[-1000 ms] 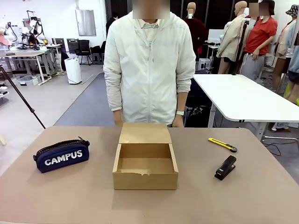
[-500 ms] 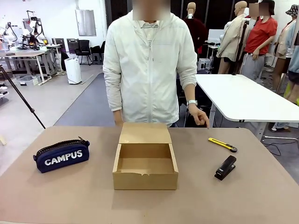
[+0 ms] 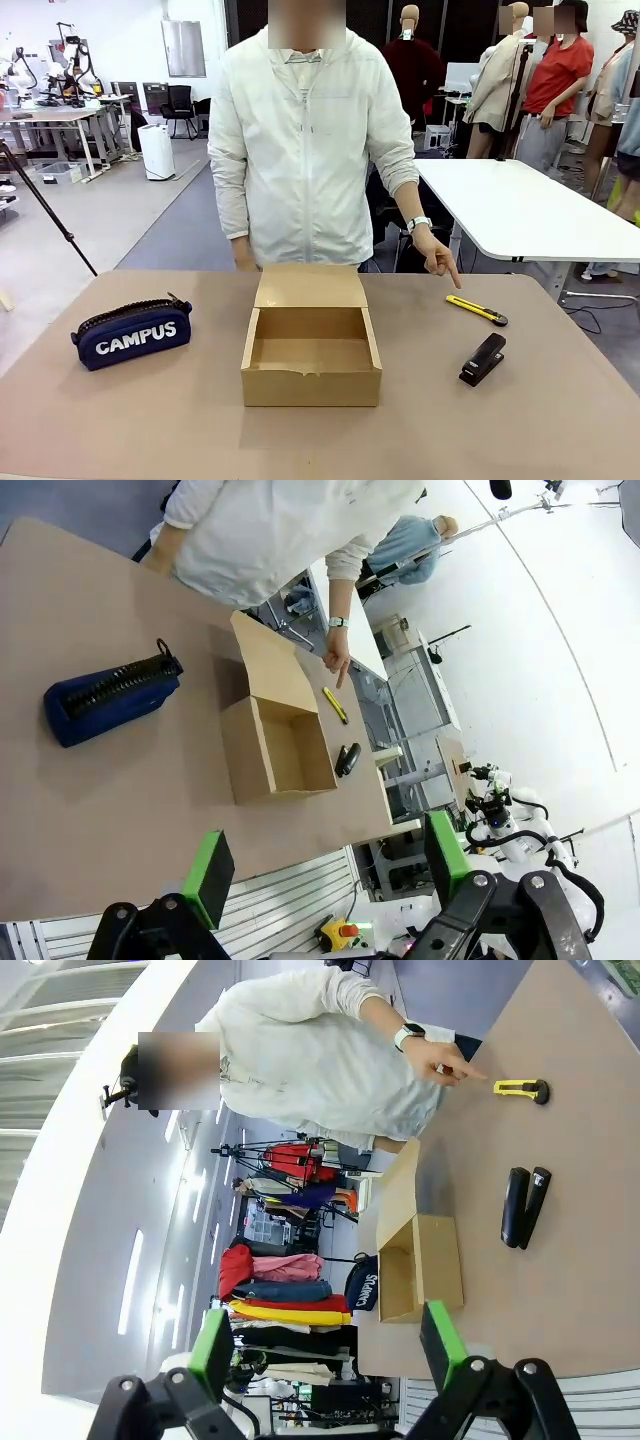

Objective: Pack the items into the box.
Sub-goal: Pick up the item indicated by the person and place it inside the Mailer Box.

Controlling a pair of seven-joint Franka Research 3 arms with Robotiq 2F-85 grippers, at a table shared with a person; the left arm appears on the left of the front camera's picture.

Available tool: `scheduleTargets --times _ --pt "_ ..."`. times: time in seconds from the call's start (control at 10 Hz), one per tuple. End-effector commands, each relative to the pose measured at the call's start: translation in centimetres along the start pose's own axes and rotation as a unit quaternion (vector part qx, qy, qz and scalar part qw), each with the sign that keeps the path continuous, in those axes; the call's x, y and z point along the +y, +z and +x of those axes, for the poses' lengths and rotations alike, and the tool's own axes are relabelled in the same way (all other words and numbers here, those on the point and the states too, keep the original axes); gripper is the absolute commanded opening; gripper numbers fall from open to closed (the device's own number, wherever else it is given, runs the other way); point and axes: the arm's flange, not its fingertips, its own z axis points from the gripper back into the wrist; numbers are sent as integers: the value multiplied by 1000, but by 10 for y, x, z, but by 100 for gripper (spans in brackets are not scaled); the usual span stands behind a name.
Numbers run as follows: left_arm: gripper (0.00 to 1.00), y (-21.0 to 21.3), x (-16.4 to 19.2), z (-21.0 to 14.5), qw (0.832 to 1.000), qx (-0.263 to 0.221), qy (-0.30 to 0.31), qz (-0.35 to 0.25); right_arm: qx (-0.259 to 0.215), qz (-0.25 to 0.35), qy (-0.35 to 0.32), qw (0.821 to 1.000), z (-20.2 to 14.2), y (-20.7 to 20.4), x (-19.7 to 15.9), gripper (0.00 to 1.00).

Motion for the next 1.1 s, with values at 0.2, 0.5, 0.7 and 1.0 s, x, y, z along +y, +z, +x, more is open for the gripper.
scheduleTargets --times 0.2,0.5,0.7,1.0 --pt "100 0 -1 3 1000 -1 -10 -11 47 -19 4 999 19 -24 9 100" --pt "100 0 -1 3 1000 -1 -10 -11 140 -233 73 960 93 -141 50 100" --pt "100 0 -1 3 1000 -1 -10 -11 141 -381 154 901 102 -214 49 100" --pt "100 0 -1 3 1000 -1 -10 -11 164 -326 201 909 77 -221 54 100"
